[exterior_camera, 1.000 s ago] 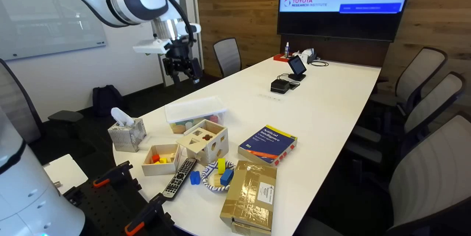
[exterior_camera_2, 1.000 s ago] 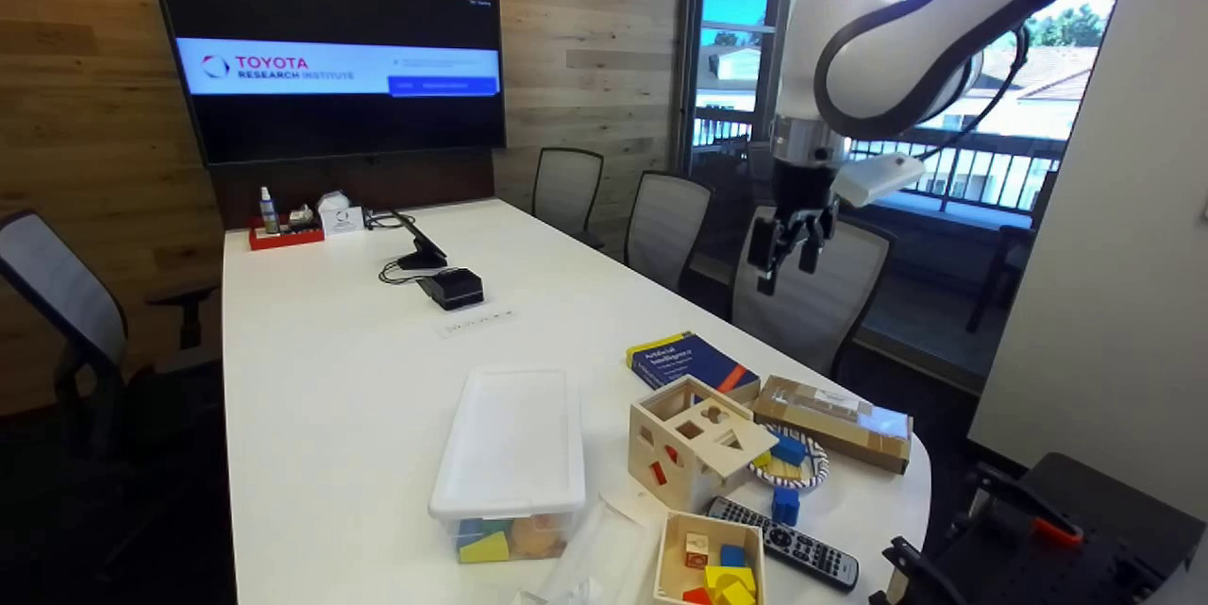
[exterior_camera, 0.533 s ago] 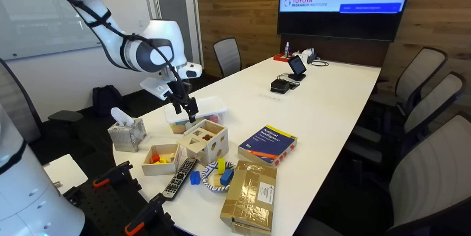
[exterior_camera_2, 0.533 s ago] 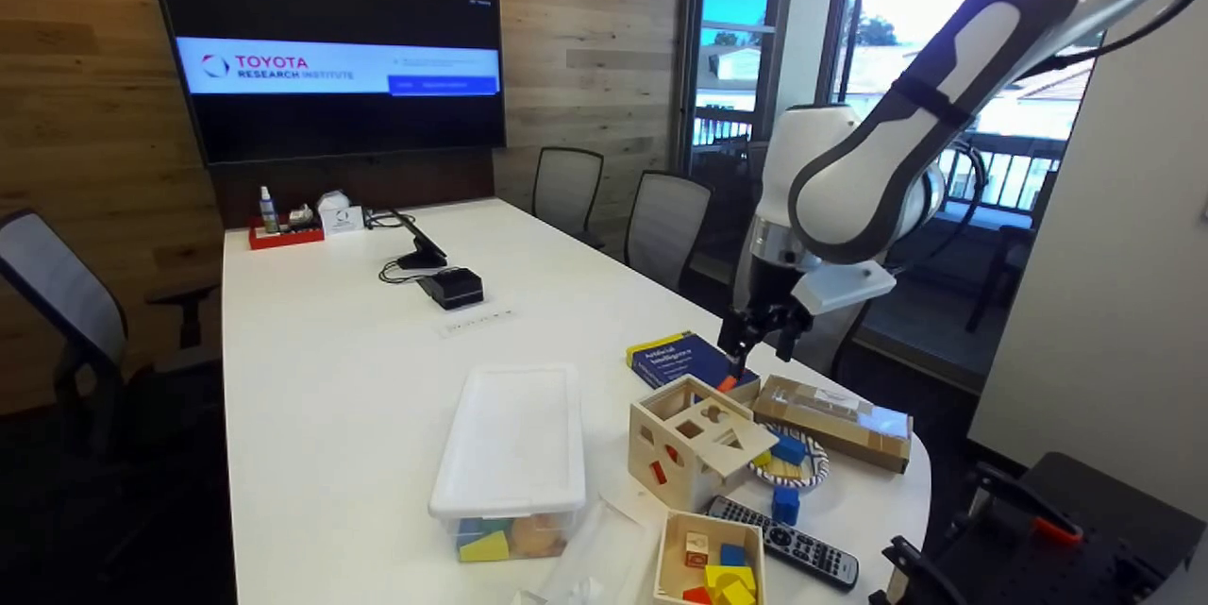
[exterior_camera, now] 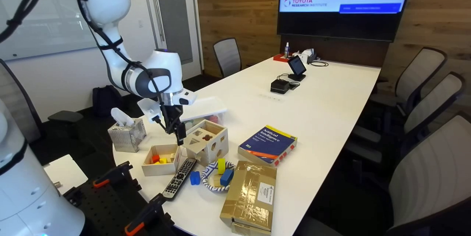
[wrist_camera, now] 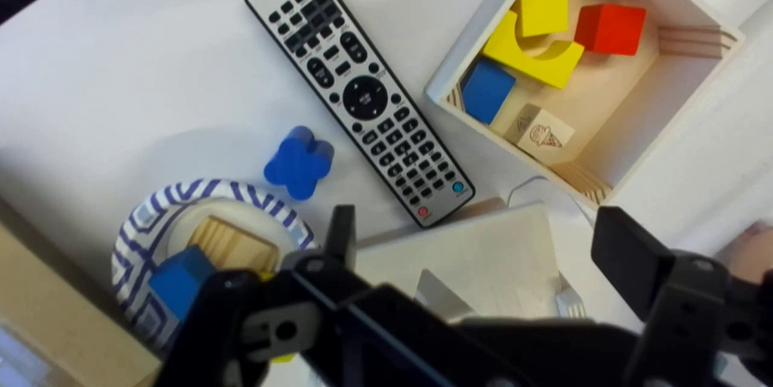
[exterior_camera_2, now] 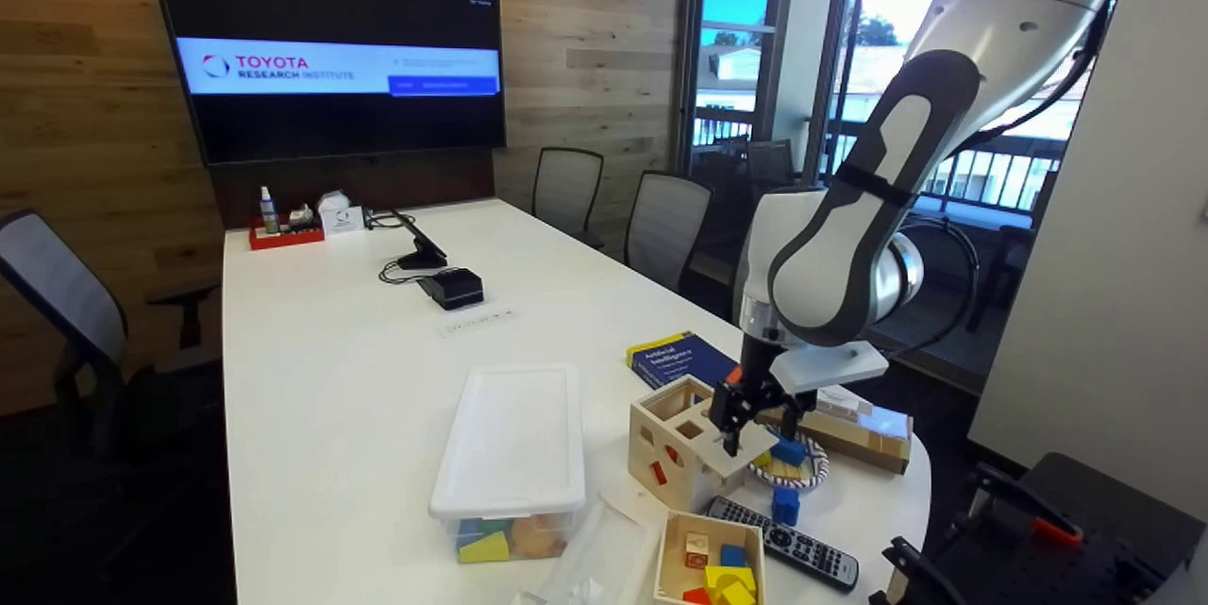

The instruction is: Close the wooden cube completely

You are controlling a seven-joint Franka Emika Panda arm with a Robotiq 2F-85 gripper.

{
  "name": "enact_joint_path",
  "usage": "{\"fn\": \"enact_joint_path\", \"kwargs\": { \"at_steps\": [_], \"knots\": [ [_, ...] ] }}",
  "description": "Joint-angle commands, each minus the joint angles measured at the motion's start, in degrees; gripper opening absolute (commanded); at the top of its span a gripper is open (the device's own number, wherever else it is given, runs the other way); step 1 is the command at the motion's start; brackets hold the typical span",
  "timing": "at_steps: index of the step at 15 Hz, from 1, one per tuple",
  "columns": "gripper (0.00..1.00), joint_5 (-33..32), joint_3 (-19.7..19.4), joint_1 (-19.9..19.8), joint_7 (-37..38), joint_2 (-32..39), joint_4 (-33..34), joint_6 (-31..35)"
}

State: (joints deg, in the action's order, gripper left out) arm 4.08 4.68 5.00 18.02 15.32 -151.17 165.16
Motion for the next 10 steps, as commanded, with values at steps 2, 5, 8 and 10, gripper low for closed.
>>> {"fn": "enact_joint_path", "kwargs": {
  "at_steps": [2,5,8,10],
  "knots": [
    [1.00,7.22,2.51,-0.28,-0.74,4.91,1.52,1.10],
    [1.00,9.97,3.00,-1.22,-1.51,8.77,2.71,2.46],
    [1.00,10.45,2.28,-1.50,-1.63,11.34,3.58,3.84],
    [1.00,9.37,0.81,-0.93,-1.28,12.71,4.09,4.78]
  ]
}}
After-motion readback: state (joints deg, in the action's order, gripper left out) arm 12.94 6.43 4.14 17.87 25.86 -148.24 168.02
